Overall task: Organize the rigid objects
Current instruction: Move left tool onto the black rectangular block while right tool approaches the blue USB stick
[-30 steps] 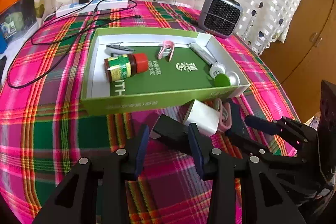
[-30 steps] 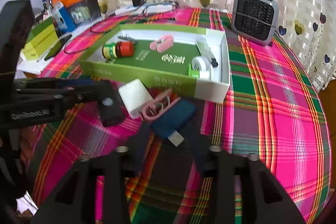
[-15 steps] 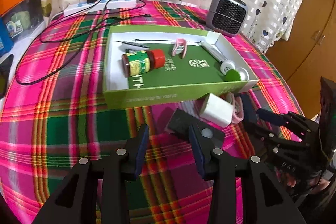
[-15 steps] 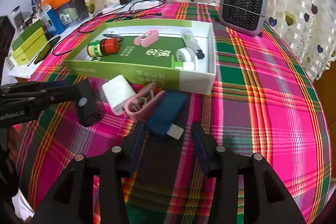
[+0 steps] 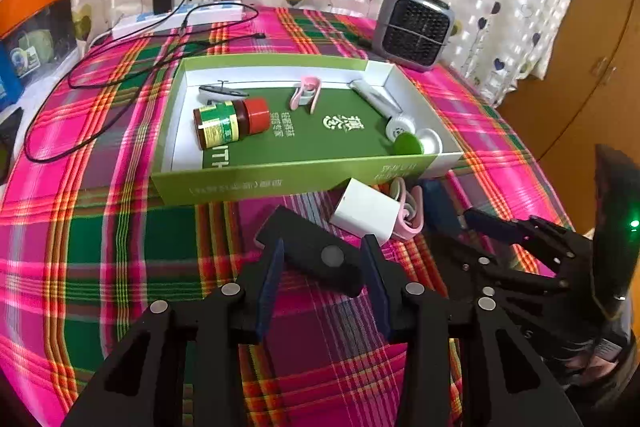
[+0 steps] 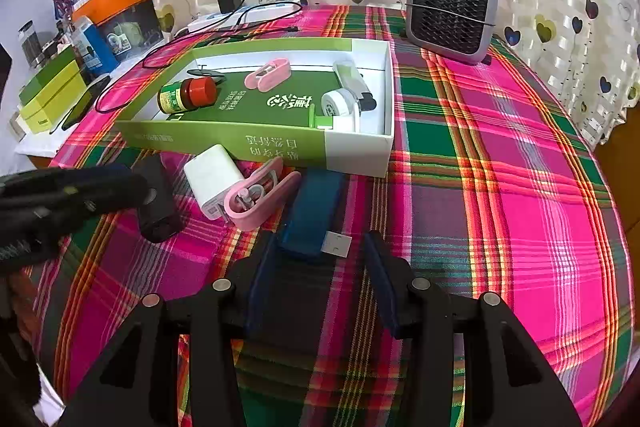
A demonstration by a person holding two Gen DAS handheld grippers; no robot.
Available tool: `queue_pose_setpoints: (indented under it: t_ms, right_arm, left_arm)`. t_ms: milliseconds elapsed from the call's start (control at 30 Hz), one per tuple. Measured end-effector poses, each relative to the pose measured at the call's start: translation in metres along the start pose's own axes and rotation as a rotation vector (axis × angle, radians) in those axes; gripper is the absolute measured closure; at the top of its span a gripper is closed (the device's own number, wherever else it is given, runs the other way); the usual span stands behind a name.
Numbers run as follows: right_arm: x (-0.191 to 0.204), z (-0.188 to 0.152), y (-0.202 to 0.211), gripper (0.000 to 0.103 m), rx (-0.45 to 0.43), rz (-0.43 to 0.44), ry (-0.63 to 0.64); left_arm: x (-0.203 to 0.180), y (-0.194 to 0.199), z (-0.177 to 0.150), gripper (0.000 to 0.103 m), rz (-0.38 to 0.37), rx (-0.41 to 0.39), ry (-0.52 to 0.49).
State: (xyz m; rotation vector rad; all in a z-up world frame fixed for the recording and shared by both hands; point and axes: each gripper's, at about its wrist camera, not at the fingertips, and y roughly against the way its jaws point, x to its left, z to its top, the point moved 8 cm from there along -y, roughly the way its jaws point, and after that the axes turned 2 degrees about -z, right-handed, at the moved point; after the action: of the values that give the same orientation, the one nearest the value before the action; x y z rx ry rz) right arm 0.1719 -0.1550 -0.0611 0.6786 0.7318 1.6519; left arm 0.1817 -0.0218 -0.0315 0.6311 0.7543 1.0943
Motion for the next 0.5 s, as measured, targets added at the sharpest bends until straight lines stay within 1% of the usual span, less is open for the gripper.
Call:
queue_pose_setpoints:
  t_ms: [100, 200, 333, 367, 433, 467, 500]
  right_arm:
    - [0.0, 0.001, 0.0, 0.057, -0.004, 0.01, -0.005]
    - [-0.001, 0.001, -0.001, 0.057, -0.006, 0.026, -0.012]
    - [-0.003, 0.002, -0.001, 0.057, -0.009, 0.044, -0.023]
    - [-0.003, 0.002, -0.001, 0.057, -0.009, 0.048, -0.026]
    - [-0.003, 0.002, 0.0, 0.057, -0.011, 0.056, -0.032]
    - [-0.003, 0.002, 0.0, 0.057, -0.011, 0.059, -0.035]
    - [-0.003, 0.002, 0.0, 0.057, -0.012, 0.062, -0.037]
  left_arm:
    - [-0.006, 0.002, -0.001, 0.064, 0.016, 0.001, -0.007]
    - [-0.01, 0.008, -0.002, 0.064, 0.064, -0.014, -0.032]
    - [-0.018, 0.006, -0.005, 0.064, 0.117, 0.001, -0.08]
    - [-0.021, 0.004, -0.006, 0.064, 0.12, 0.01, -0.093]
    - [-0.027, 0.001, -0.009, 0.064, 0.098, 0.024, -0.093]
    - [-0.027, -0.001, -0.01, 0.064, 0.098, 0.027, -0.084]
    - [-0.026, -0.002, -0.009, 0.064, 0.118, 0.021, -0.081]
